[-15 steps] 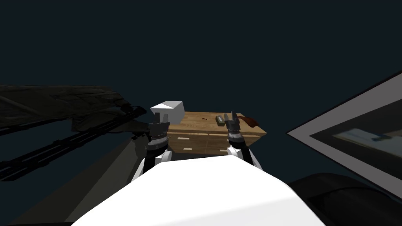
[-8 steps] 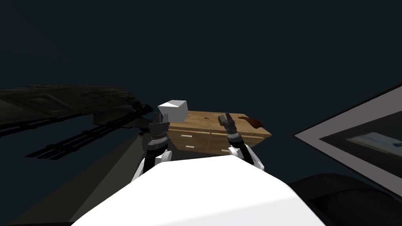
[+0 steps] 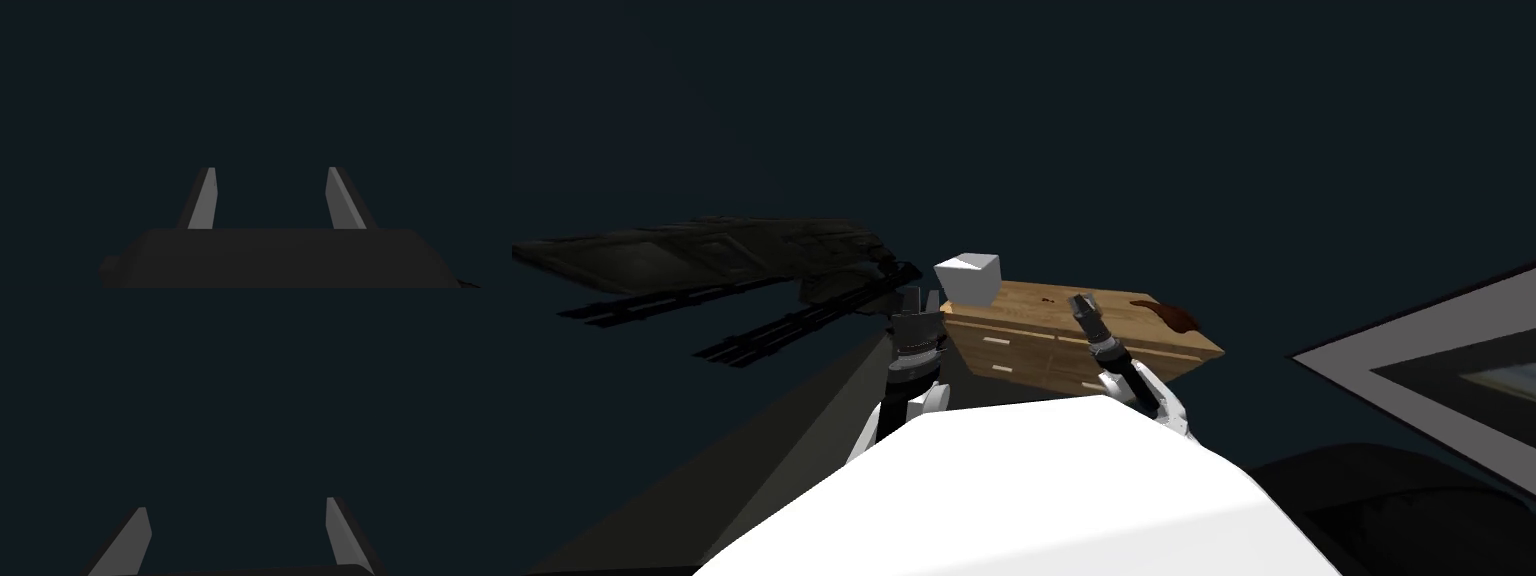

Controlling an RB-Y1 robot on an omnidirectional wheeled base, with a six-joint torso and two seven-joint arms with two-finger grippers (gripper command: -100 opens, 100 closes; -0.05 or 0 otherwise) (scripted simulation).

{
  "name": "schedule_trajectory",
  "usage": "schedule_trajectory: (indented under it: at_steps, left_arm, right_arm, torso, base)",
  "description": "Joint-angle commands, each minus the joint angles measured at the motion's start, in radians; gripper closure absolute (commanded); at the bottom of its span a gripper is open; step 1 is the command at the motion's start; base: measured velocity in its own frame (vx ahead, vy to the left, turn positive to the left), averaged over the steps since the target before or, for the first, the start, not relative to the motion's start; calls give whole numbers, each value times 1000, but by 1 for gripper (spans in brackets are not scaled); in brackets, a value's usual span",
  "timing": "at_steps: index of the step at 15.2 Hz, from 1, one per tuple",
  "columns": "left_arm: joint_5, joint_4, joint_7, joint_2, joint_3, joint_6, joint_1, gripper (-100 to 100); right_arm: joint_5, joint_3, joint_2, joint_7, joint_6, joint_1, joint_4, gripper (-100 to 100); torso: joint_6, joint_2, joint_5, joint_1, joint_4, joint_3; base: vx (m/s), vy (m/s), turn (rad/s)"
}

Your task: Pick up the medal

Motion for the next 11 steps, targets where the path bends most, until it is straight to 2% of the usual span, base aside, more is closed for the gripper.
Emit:
schedule_trajectory:
  at_steps: [1,2,3,5,6,7,8,10,11]
  left_arm:
    - [0,0,0,0,0,0,0,0]
    - [0,0,0,0,0,0,0,0]
    - [0,0,0,0,0,0,0,0]
    - [0,0,0,0,0,0,0,0]
    - [0,0,0,0,0,0,0,0]
    - [0,0,0,0,0,0,0,0]
    - [0,0,0,0,0,0,0,0]
    - [0,0,0,0,0,0,0,0]
    - [0,0,0,0,0,0,0,0]
  right_arm:
    - [15,10,-50,0,-12,-18,31,-100]
    - [15,10,-59,0,-12,-18,31,-100]
    - [33,20,-90,-1,-26,-37,69,-100]
    - [33,20,-116,-1,-26,-37,69,-100]
    - [52,31,-151,-3,-40,-54,107,-100]
    - [52,31,-173,-3,-40,-54,107,-100]
    - [72,44,-197,-4,-53,-72,148,-100]
    - [72,44,-232,-4,-53,-72,148,-100]
    - [92,58,-263,-6,-67,-88,189,-100]
  torso:
    - [0,0,0,0,0,0]
    - [0,0,0,0,0,0]
    - [1,0,0,0,0,0]
    - [0,0,0,0,0,0]
    - [1,0,0,-1,0,0]
    - [0,-1,0,0,0,0]
    - [0,-1,0,-1,0,-1]
    - [0,-1,0,0,0,0]
    - [1,-1,0,-1,0,0]
  base:
    - [-51,39,200]
    - [-35,28,41]
    - [-47,37,139]
    - [-39,31,128]
    - [-29,36,173]
    - [-28,34,202]
    - [-33,33,251]
    - [-33,28,133]
    - [-28,28,199]
